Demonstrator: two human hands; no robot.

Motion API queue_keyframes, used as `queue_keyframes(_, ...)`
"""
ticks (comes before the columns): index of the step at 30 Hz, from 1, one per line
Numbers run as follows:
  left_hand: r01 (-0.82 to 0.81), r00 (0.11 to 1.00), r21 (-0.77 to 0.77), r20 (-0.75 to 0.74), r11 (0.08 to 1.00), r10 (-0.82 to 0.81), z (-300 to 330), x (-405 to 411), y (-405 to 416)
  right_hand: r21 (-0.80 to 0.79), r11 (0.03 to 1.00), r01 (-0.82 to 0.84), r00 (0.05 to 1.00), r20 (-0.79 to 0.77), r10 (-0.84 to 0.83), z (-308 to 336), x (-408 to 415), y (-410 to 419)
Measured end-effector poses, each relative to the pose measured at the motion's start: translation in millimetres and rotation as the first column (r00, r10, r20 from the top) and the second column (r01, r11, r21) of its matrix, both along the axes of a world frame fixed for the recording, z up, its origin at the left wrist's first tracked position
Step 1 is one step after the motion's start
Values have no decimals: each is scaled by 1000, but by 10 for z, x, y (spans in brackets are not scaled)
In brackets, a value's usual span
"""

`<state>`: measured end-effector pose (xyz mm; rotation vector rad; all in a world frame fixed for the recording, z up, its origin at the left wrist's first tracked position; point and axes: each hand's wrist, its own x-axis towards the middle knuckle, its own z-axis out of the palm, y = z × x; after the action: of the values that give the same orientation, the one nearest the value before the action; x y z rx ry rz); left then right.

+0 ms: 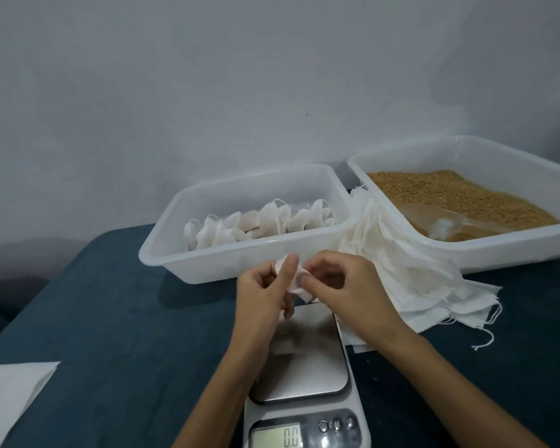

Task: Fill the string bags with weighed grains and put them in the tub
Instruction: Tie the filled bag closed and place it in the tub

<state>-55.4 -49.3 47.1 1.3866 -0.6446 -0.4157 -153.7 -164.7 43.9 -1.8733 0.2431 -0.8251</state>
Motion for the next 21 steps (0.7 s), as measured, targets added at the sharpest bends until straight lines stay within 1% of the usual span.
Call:
queue_keyframes(3, 53, 999, -25, -2, 998, -53, 13, -5, 7, 142, 990, 2, 999, 40, -8, 24, -19, -39)
queue_keyframes(4, 52, 999, -31, 4, 998, -51, 20, -9, 9, 164, 987, 2, 999, 47, -9, 29, -24, -45)
queue_keyframes(5, 45, 999, -37, 19, 998, -45, 23, -8, 12, 150, 989, 9, 999, 50, -17, 28, -24, -45)
queue_keyframes(6, 37, 999, -46, 32, 998, -35, 23, -6, 13, 99, 995, 24, 998, 51, -29, 15, -21, -46)
queue_keyframes(8, 25, 999, -60, 36, 998, -23, 19, 3, 18, -96, 992, 82, 996, 43, -78, -22, -11, -56)
queue_keyframes(10, 15, 1000, -75, 10, 997, -15, 30, 10, 21, -339, 931, 137, 991, 46, -129, -47, 6, -56)
queue_keyframes(11, 14, 1000, -84, -9, 996, -15, 27, 15, 19, -386, 911, 144, 990, 54, -134, -59, 15, -57)
queue_keyframes(12, 19, 999, -96, -30, 995, -22, 26, 22, 18, -357, 923, 143, 990, 60, -130, -67, 22, -52)
queue_keyframes(13, 24, 998, -114, -50, 993, -30, 27, 28, 20, -256, 957, 134, 991, 63, -122, -61, 25, -42)
queue_keyframes(14, 20, 998, -130, -60, 991, -28, 26, 37, 23, -94, 990, 109, 992, 67, -103, -44, 29, -41)
queue_keyframes(15, -9, 999, -137, -53, 991, 2, 21, 52, 18, 86, 994, 63, 995, 77, -70, -20, 31, -49)
queue_keyframes(16, -60, 998, -123, -32, 991, 56, 15, 72, 8, 244, 970, -1, 995, 100, -24, 16, 27, -63)
queue_keyframes(17, -111, 994, -91, -19, 990, 109, 8, 94, -2, 353, 933, -72, 991, 130, 27, 57, 14, -85)
queue_keyframes(18, -143, 989, -50, -32, 988, 141, 3, 111, -5, 426, 892, -151, 982, 169, 86, 87, -4, -108)
queue_keyframes(19, -127, 989, -15, -79, 992, 125, 3, 123, -4, 471, 853, -226, 967, 211, 139, 103, -17, -121)
queue_keyframes(20, -63, 985, -6, -162, 998, 61, 16, 130, 3, 499, 821, -279, 953, 246, 175, 111, -26, -120)
queue_keyframes(21, 20, 968, -27, -251, 999, -26, 27, 143, 17, 511, 808, -294, 949, 257, 183, 107, -26, -119)
